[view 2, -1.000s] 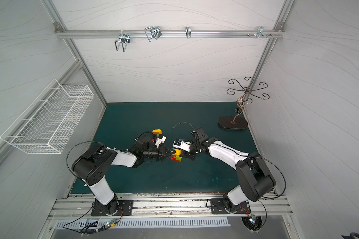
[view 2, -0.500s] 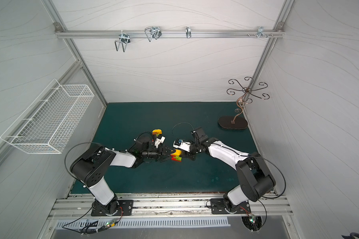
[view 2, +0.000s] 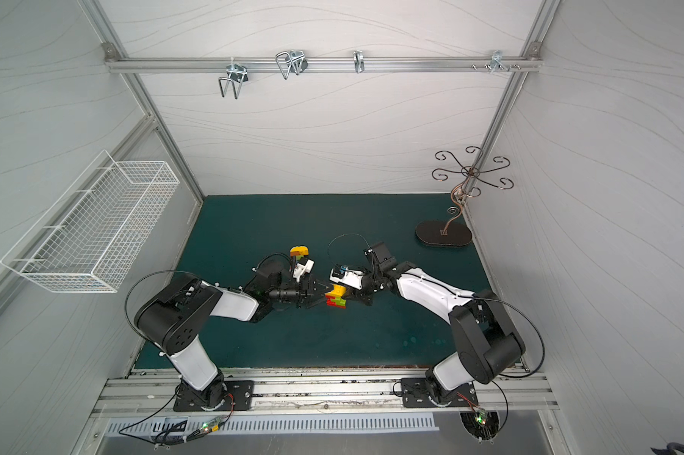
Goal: Assemble the letter s with lego
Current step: Assemble the lego brick with the lego brick.
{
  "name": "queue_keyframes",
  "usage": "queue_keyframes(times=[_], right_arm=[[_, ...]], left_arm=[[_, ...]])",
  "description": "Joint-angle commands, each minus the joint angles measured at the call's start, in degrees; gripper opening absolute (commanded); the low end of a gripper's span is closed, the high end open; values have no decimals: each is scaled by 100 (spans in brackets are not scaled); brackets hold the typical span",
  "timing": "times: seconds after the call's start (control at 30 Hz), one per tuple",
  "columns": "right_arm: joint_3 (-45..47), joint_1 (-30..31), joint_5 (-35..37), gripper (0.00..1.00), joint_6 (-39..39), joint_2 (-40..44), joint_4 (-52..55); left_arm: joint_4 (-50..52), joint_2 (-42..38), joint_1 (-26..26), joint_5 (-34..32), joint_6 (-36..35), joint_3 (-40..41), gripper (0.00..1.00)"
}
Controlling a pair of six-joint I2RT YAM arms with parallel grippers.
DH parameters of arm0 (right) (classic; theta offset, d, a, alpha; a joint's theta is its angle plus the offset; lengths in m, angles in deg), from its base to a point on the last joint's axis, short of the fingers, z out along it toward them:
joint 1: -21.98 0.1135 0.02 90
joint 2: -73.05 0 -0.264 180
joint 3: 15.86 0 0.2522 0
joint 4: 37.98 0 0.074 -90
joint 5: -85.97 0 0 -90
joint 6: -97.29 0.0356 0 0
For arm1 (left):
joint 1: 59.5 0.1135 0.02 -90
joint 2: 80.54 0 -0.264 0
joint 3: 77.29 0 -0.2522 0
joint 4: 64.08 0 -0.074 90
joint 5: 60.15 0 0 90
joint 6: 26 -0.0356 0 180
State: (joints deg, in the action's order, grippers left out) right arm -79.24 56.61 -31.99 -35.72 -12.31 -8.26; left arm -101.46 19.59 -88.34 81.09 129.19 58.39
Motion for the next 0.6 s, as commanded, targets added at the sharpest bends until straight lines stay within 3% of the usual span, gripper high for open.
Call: queue_keyframes(times=[0.0,0.57], right_arm=[[-94,14,-50,11,-50,-113,343],[-144,-8,-78,9,-108,-167,423]], left_arm=[[-479,111,39,149,65,-2,67],[-397,221,98,149,-9,60,61]])
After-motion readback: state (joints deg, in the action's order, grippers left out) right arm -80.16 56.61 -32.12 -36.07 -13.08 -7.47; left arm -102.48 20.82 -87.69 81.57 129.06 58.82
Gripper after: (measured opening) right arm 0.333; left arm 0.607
